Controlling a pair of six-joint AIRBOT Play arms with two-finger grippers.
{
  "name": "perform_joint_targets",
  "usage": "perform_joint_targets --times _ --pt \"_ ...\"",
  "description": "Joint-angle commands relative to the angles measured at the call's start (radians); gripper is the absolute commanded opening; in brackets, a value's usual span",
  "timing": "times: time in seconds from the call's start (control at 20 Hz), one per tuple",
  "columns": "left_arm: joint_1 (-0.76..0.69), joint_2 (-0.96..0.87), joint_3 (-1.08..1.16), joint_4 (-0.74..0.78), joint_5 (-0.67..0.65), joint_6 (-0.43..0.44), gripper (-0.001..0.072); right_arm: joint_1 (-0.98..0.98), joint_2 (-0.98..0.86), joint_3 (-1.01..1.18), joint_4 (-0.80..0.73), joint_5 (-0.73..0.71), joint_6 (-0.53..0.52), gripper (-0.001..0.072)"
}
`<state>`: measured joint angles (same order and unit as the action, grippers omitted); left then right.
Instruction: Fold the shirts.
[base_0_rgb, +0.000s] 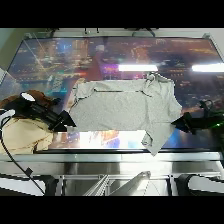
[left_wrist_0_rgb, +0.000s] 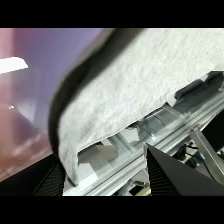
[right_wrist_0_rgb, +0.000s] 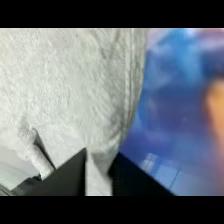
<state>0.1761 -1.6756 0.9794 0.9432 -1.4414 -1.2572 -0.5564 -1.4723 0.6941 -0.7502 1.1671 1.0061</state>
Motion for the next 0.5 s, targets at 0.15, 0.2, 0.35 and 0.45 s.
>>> perform_joint_targets --times 0.15,0.2,0.35,0.45 --pt "-0.077 -0.001 -0.013 0.035 0.148 0.034 0.0009 0.046 0.020 0.031 0.130 0.051 -0.037 0.0018" --pt "-0.067 0.000 -0.013 0.031 0.140 0.034 0.0009 0.035 0.035 0.040 0.130 0.074 -0.037 0.0017" --pt "-0.026 0.058 -0.012 0.006 0.087 0.056 0.0010 -0.011 0.116 0.065 0.139 0.185 -0.037 0.0017" --pt "0.008 0.160 0.003 -0.111 0.008 0.121 0.0010 -0.049 0.201 0.107 0.185 0.285 -0.037 0.0017"
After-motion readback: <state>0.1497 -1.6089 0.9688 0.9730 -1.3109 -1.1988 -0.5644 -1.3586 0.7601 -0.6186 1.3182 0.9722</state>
